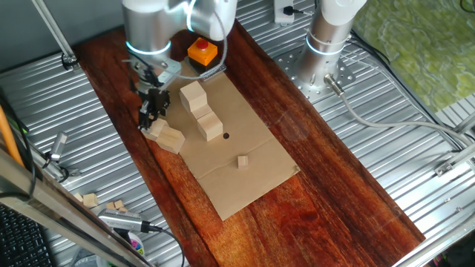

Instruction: Stack the blocks into a pyramid shape

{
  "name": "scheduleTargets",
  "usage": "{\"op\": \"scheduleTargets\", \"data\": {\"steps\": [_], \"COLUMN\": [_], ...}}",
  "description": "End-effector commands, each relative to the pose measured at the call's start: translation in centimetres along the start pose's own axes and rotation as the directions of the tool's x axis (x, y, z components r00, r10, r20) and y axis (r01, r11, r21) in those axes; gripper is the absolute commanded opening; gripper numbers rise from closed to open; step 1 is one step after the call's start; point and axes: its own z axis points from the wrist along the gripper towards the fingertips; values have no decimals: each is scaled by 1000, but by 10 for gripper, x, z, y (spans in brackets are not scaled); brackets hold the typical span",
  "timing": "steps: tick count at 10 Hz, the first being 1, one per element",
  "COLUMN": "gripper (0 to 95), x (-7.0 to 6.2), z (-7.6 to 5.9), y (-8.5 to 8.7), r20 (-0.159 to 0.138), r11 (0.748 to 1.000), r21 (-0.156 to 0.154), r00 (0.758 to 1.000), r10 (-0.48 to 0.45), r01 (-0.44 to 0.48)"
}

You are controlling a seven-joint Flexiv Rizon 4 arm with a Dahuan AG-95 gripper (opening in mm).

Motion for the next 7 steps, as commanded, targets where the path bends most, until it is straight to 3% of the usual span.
{"op": "scheduleTargets", "data": {"steps": [1,5,6,7], "gripper": [760,760,950,950], "x": [0,-1,-2,-2], "z": [3,7,8,8], "y": [-4,-5,-5,-5], "r20": [-4,-11,-15,-22], "r11": [1000,999,999,998], "r21": [4,16,19,22], "r00": [1000,999,999,999], "r10": [-11,-36,-45,-50], "r01": [11,36,46,50]}}
